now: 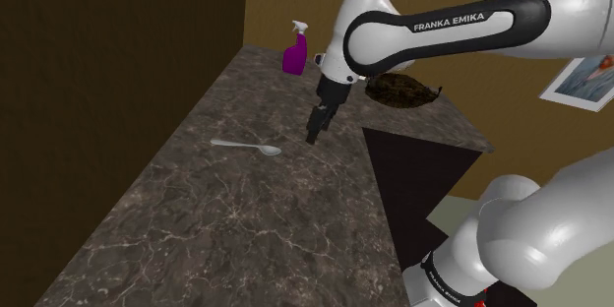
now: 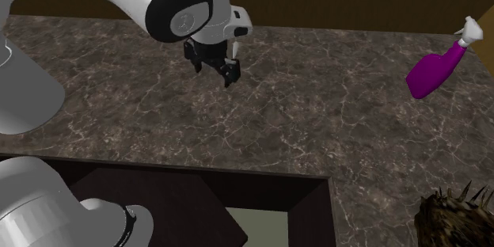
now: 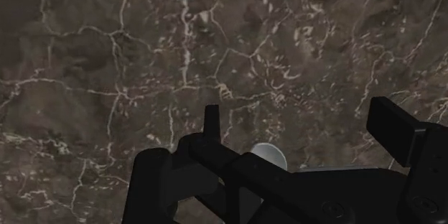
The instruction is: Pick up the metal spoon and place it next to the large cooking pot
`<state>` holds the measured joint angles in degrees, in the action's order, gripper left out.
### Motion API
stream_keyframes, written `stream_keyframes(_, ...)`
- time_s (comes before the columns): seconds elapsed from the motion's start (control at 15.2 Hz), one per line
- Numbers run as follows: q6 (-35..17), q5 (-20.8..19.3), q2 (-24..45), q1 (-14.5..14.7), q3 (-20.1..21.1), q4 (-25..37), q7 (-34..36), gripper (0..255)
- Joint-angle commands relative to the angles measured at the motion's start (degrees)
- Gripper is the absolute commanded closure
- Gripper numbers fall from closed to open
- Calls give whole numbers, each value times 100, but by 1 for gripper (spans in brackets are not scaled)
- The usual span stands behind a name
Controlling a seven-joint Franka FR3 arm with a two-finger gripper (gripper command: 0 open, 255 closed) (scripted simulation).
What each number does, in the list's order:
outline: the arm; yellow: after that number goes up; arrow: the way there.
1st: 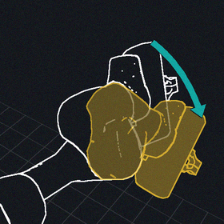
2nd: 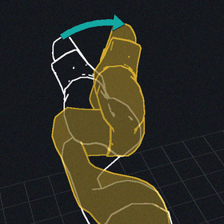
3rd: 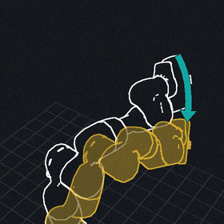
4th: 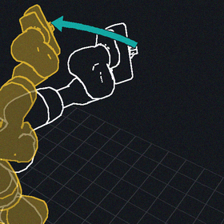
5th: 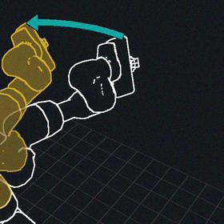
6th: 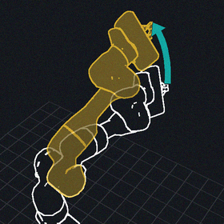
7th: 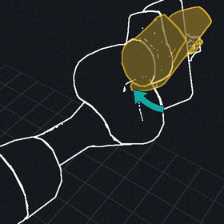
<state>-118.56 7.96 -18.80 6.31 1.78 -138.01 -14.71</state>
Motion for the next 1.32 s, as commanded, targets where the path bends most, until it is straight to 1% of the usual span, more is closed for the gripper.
stream_keyframes(0.0,-327,88,372,79,31,198,-126,0)
stream_keyframes(0.4,-1194,350,1495,270,117,858,-568,0)
stream_keyframes(0.86,-1887,605,2774,427,292,1916,-1054,0)
stream_keyframes(1.25,-2207,636,3070,461,327,1903,-1078,0)
